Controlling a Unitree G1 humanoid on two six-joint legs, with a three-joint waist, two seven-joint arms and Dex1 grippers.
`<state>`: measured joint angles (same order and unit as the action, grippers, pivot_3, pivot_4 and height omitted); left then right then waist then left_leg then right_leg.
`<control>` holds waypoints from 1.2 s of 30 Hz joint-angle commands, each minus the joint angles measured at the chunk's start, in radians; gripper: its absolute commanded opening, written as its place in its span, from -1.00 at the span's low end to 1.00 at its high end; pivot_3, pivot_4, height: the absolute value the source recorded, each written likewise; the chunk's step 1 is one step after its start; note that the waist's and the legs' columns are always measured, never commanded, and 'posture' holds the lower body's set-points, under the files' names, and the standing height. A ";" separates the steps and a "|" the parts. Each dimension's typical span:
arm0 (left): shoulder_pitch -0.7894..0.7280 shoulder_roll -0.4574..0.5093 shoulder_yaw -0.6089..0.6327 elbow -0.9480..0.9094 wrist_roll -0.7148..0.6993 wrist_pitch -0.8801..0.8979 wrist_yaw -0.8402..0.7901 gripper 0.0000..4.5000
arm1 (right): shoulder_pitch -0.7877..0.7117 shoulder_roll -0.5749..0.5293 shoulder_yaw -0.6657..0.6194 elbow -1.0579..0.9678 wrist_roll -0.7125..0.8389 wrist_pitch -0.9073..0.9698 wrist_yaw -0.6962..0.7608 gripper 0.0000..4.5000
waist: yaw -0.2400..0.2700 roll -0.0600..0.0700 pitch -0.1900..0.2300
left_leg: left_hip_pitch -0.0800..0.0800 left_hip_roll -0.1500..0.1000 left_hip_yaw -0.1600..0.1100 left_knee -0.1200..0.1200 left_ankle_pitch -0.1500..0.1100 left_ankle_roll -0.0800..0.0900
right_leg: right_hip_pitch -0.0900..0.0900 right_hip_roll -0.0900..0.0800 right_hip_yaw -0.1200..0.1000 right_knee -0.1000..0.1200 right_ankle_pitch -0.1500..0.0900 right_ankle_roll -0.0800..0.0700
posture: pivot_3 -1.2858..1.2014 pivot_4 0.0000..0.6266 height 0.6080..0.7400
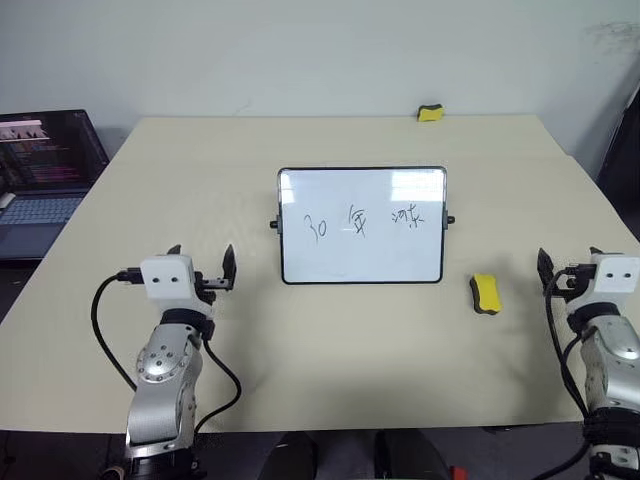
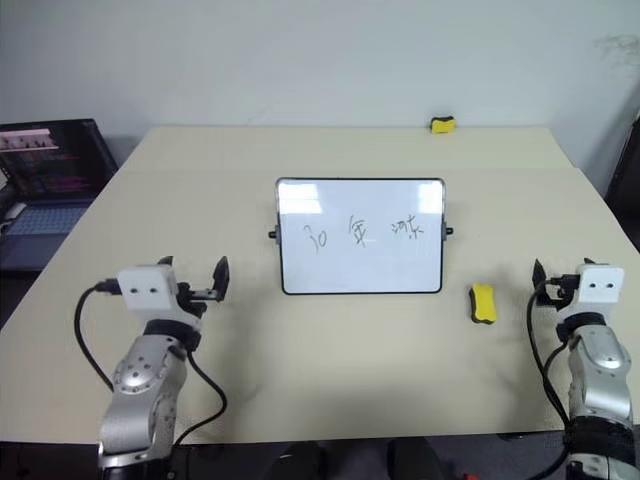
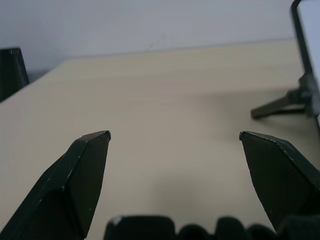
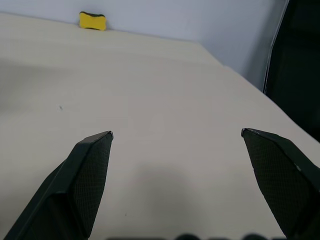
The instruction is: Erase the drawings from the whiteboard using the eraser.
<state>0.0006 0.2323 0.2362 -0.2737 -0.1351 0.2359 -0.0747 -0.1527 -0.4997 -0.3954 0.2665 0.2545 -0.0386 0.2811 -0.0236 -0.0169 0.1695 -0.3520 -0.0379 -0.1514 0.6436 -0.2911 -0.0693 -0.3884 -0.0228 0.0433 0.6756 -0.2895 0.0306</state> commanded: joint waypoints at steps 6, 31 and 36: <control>-0.001 -0.013 0.031 -0.036 -0.016 0.008 0.021 1.00 | 0.021 -0.001 -0.008 -0.128 0.022 0.140 -0.012 0.97 | -0.001 0.000 0.000 | 0.000 0.000 0.000 0.000 0.000 0.000 | 0.000 0.000 0.000 0.000 0.000 0.000 | 0.03 -0.52 1.00; -0.312 0.286 -0.066 -0.031 -0.324 0.139 -0.530 1.00 | 0.202 0.178 0.016 -0.786 0.170 0.579 -0.174 0.97 | -0.002 0.001 0.001 | -0.003 -0.001 -0.004 0.000 0.001 -0.003 | -0.001 0.000 -0.003 -0.002 0.000 0.001 | 0.03 -0.52 1.00; -0.425 0.371 -0.186 0.030 -0.390 0.168 -0.806 1.00 | 0.207 0.168 0.042 -0.890 0.212 0.730 -0.208 0.97 | -0.010 0.002 0.001 | -0.003 0.000 -0.003 -0.001 0.001 -0.002 | -0.001 0.000 -0.003 -0.002 -0.001 0.000 | 0.03 -0.52 1.00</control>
<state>-0.4025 0.5817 0.0663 -0.2533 -0.5042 0.4079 -0.8045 0.0543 -0.3207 -0.3596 -0.5704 0.4534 0.6600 0.0802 -0.0332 -0.0148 0.1709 -0.3545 -0.0384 -0.1543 0.6423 -0.2906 -0.0704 -0.3896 -0.0222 0.0407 0.6738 -0.2901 0.0309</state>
